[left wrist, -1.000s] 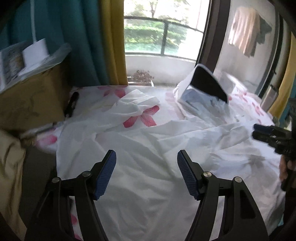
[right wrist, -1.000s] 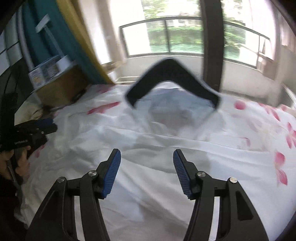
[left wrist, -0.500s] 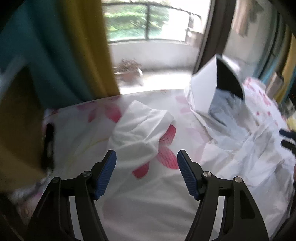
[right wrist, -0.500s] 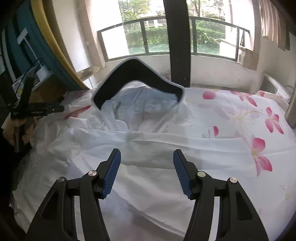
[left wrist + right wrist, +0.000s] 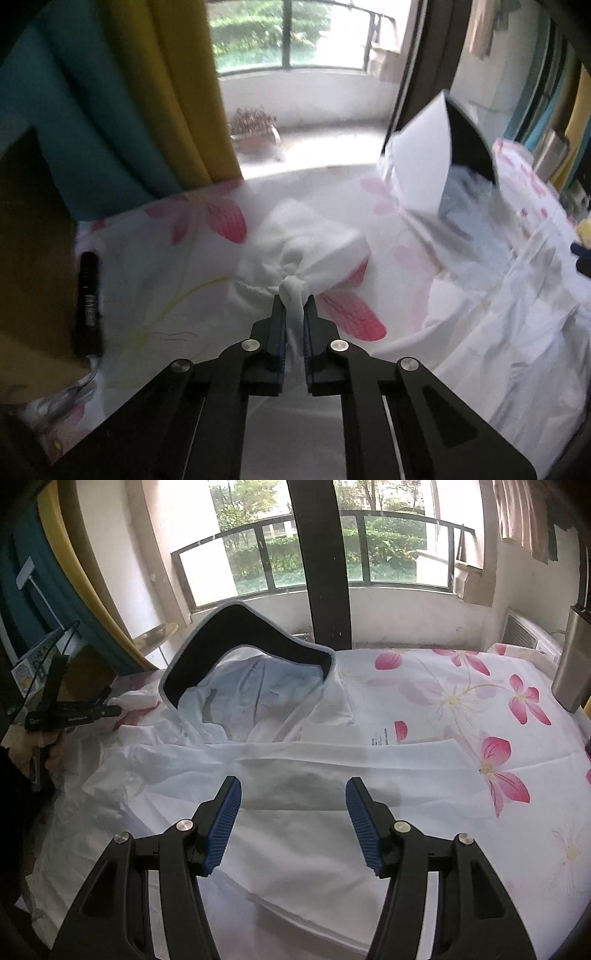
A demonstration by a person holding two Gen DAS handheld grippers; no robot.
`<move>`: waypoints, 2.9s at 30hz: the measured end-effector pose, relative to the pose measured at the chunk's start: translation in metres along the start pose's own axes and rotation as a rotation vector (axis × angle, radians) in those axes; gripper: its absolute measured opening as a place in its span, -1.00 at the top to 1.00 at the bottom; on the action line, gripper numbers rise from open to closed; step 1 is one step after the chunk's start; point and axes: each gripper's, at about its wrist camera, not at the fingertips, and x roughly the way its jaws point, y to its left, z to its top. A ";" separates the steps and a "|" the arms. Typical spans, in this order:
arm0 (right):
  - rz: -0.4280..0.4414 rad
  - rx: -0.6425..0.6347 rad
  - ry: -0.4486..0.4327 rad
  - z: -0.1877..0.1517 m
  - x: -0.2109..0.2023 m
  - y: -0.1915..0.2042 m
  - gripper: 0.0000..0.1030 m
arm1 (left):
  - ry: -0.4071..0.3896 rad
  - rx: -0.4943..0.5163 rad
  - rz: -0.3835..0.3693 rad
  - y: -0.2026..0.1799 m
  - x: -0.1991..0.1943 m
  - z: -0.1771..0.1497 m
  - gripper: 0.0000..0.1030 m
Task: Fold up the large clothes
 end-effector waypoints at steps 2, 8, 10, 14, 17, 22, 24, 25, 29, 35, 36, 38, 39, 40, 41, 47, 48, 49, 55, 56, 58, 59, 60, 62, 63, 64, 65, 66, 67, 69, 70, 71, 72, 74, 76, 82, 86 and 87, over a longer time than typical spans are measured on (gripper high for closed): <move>0.006 -0.003 -0.018 0.000 -0.007 0.001 -0.14 | -0.040 -0.019 -0.011 0.000 -0.018 0.000 0.84; 0.032 0.018 -0.050 -0.003 -0.023 -0.002 -0.14 | -0.189 -0.034 -0.007 -0.015 -0.083 0.021 0.84; 0.040 0.019 -0.061 -0.006 -0.028 -0.003 -0.14 | -0.236 -0.042 -0.003 -0.020 -0.104 0.025 0.84; 0.055 0.029 -0.082 -0.011 -0.041 -0.009 -0.15 | -0.317 -0.054 -0.014 -0.035 -0.143 0.036 0.84; 0.059 0.042 -0.091 -0.016 -0.050 -0.019 -0.14 | -0.378 -0.050 -0.009 -0.055 -0.166 0.042 0.84; 0.041 0.085 -0.133 -0.020 -0.071 -0.046 -0.15 | -0.463 -0.039 -0.028 -0.086 -0.199 0.053 0.84; 0.027 0.108 -0.154 -0.021 -0.081 -0.060 -0.14 | -0.482 -0.018 -0.048 -0.101 -0.208 0.058 0.84; 0.023 0.117 -0.163 -0.022 -0.085 -0.066 -0.14 | -0.490 -0.007 -0.056 -0.111 -0.213 0.061 0.84; 0.009 0.144 -0.187 -0.027 -0.098 -0.085 -0.15 | -0.485 0.063 -0.123 -0.155 -0.217 0.070 0.84; -0.001 0.176 -0.188 -0.043 -0.107 -0.107 -0.15 | -0.433 0.186 -0.238 -0.224 -0.197 0.076 0.84; -0.005 0.180 -0.186 -0.046 -0.108 -0.110 -0.15 | -0.422 0.205 -0.253 -0.233 -0.192 0.076 0.84; -0.009 0.189 -0.180 -0.052 -0.109 -0.115 -0.15 | -0.384 0.234 -0.300 -0.252 -0.177 0.078 0.83; -0.010 0.193 -0.176 -0.055 -0.110 -0.117 -0.15 | -0.361 0.239 -0.322 -0.258 -0.168 0.078 0.74; -0.012 0.196 -0.173 -0.057 -0.110 -0.119 -0.15 | -0.317 0.234 -0.357 -0.265 -0.155 0.077 0.46; -0.014 0.198 -0.169 -0.060 -0.111 -0.120 -0.15 | -0.284 0.224 -0.389 -0.270 -0.145 0.075 0.26; -0.027 0.191 -0.137 -0.062 -0.105 -0.125 -0.15 | -0.178 0.175 -0.420 -0.270 -0.107 0.049 -0.20; -0.026 0.181 -0.125 -0.061 -0.101 -0.124 -0.15 | -0.174 0.159 -0.414 -0.265 -0.104 0.044 -0.20; -0.023 0.169 -0.112 -0.060 -0.097 -0.123 -0.15 | -0.167 0.135 -0.405 -0.251 -0.105 0.037 -0.20; 0.014 0.055 -0.020 -0.041 -0.060 -0.103 -0.14 | -0.082 -0.028 -0.315 -0.180 -0.084 -0.021 -0.20; 0.015 0.034 -0.010 -0.037 -0.054 -0.099 -0.14 | -0.065 -0.053 -0.288 -0.165 -0.078 -0.033 -0.20; 0.030 -0.015 0.010 -0.028 -0.040 -0.091 -0.14 | -0.039 -0.093 -0.221 -0.138 -0.068 -0.053 -0.20; 0.039 -0.051 0.020 -0.022 -0.033 -0.086 -0.14 | -0.030 -0.108 -0.195 -0.128 -0.065 -0.059 -0.20; 0.038 -0.079 0.031 -0.019 -0.027 -0.082 -0.14 | -0.024 -0.128 -0.175 -0.115 -0.061 -0.065 -0.20; 0.031 -0.138 0.060 -0.010 -0.011 -0.075 -0.14 | -0.011 -0.154 -0.156 -0.099 -0.053 -0.069 -0.20; 0.035 -0.160 0.068 -0.007 -0.005 -0.074 -0.14 | -0.006 -0.164 -0.145 -0.094 -0.050 -0.071 -0.20; 0.036 -0.174 0.080 -0.005 0.000 -0.074 -0.14 | -0.001 -0.179 -0.135 -0.085 -0.046 -0.073 -0.20; 0.027 -0.187 0.104 -0.004 0.008 -0.074 -0.14 | 0.002 -0.188 -0.134 -0.080 -0.044 -0.073 -0.20; 0.013 -0.197 0.137 -0.004 0.017 -0.075 -0.14 | 0.005 -0.198 -0.138 -0.076 -0.041 -0.074 -0.20; 0.003 -0.204 0.163 -0.005 0.025 -0.076 -0.10 | 0.008 -0.205 -0.144 -0.071 -0.041 -0.073 -0.20; 0.002 -0.210 0.184 -0.009 0.031 -0.077 0.32 | 0.016 -0.209 -0.148 -0.073 -0.033 -0.073 -0.20; 0.008 -0.215 0.182 -0.011 0.030 -0.076 0.66 | 0.019 -0.208 -0.148 -0.073 -0.030 -0.074 -0.20; 0.011 -0.222 0.176 -0.012 0.028 -0.074 0.84 | 0.021 -0.205 -0.146 -0.074 -0.028 -0.075 -0.20; 0.003 -0.234 0.162 -0.013 0.023 -0.072 0.88 | 0.012 -0.197 -0.141 -0.075 -0.028 -0.076 -0.20; -0.011 -0.242 0.133 -0.013 0.010 -0.068 0.92 | 0.008 -0.182 -0.128 -0.080 -0.027 -0.075 -0.20; -0.008 -0.237 0.107 -0.011 -0.008 -0.067 0.92 | 0.005 -0.176 -0.119 -0.081 -0.026 -0.076 -0.20; -0.013 -0.194 0.080 -0.019 -0.062 -0.068 0.92 | 0.002 -0.165 -0.107 -0.083 -0.026 -0.075 -0.20; 0.006 -0.173 0.103 -0.031 -0.077 -0.065 0.91 | 0.003 -0.195 -0.129 -0.081 -0.027 -0.075 -0.20; 0.014 -0.162 0.102 -0.032 -0.078 -0.067 0.91 | 0.002 -0.200 -0.133 -0.080 -0.028 -0.074 -0.20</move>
